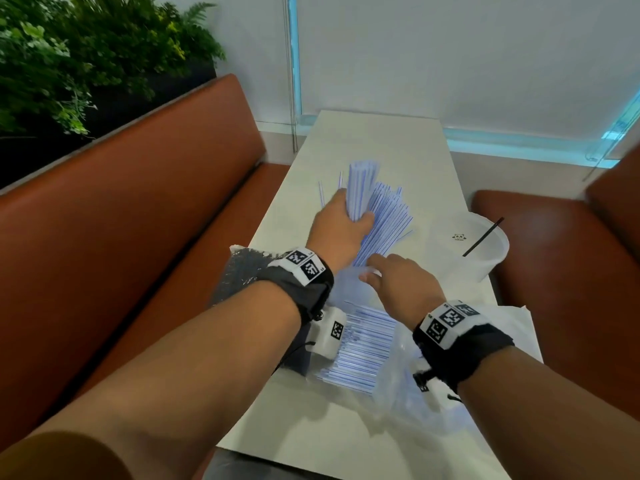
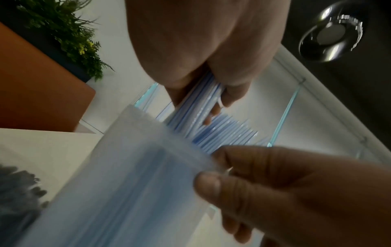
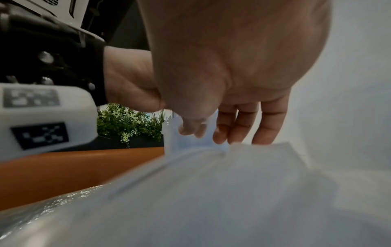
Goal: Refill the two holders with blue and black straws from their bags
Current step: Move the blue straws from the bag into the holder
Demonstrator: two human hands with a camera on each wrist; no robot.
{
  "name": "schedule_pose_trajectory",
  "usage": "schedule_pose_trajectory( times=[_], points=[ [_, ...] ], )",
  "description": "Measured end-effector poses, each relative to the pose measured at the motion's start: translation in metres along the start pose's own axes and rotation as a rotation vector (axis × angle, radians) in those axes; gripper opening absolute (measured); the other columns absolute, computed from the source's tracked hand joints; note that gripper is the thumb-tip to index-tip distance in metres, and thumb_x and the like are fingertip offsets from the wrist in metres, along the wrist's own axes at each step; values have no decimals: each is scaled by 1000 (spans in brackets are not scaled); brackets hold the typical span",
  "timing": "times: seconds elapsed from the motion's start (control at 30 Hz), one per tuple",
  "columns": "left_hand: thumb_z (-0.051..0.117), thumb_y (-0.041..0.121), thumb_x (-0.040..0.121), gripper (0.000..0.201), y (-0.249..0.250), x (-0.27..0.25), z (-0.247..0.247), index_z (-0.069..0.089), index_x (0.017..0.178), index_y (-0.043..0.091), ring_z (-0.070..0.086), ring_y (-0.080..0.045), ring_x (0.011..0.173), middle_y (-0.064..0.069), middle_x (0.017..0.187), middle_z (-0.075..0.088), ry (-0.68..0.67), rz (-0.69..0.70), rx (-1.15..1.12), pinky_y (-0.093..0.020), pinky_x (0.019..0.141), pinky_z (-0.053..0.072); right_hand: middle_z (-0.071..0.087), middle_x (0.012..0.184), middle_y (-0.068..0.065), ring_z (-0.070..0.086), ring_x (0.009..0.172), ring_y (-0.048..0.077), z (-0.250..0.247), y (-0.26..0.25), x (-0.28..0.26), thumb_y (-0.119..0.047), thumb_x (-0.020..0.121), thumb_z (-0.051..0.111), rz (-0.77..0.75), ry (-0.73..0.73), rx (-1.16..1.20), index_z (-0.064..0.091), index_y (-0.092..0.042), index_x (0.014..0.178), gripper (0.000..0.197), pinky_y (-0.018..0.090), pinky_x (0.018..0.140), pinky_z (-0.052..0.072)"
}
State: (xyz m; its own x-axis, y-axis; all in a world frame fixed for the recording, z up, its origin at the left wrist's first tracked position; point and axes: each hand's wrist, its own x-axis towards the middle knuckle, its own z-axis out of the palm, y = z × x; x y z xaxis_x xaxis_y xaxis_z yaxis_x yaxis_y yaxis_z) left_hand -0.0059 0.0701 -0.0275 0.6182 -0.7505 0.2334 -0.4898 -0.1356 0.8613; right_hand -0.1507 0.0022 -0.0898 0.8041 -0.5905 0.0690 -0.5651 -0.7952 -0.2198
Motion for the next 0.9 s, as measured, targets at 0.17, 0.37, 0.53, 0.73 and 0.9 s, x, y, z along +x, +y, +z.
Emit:
schedule_pose_trajectory(
  times=[0.17, 0.37, 0.53, 0.73, 0.9],
  points=[
    [75, 40, 88, 66, -12, 2, 1, 46, 139, 9, 61, -25, 115, -9, 128, 62, -256, -63, 270, -29, 88, 46, 61, 104, 2, 63, 95, 26, -5, 1, -2, -50, 105, 36, -24, 3, -6, 53, -29, 131, 37, 34, 66, 41],
    [78, 62, 74, 93, -14, -26, -21, 35, 146, 21, 45, -19, 126, -2, 135, 45, -12, 129, 333, -36, 100, 46, 50, 66, -13, 49, 58, 9, -14, 3, -28, -61, 93, 43, 238, 201, 46, 45, -31, 93, 30, 26, 51, 25],
    [62, 63, 81, 44, -15, -73, -22, 48, 105, 29, 44, -2, 83, 18, 94, 42, 23, 289, 328, -14, 72, 37, 49, 72, -9, 51, 65, 18, -8, 21, -44, -79, 81, 41, 495, -231, -156, 44, -23, 90, 57, 32, 56, 33],
    [56, 35, 98, 25, -43, -104, 21, 64, 116, 20, 57, -22, 102, 3, 110, 56, -574, 296, 584, -31, 77, 44, 56, 73, -5, 53, 65, 15, -5, 21, -41, -43, 85, 55, 422, -211, -56, 51, -20, 73, 26, 28, 55, 34],
    [60, 27, 95, 43, -47, -100, 50, 56, 131, 5, 53, -27, 111, -11, 123, 56, -733, 411, 665, -35, 89, 44, 54, 75, -3, 53, 66, 14, -8, 20, -41, -37, 90, 51, 373, -197, 1, 52, -19, 73, 25, 28, 55, 34]
  ],
)
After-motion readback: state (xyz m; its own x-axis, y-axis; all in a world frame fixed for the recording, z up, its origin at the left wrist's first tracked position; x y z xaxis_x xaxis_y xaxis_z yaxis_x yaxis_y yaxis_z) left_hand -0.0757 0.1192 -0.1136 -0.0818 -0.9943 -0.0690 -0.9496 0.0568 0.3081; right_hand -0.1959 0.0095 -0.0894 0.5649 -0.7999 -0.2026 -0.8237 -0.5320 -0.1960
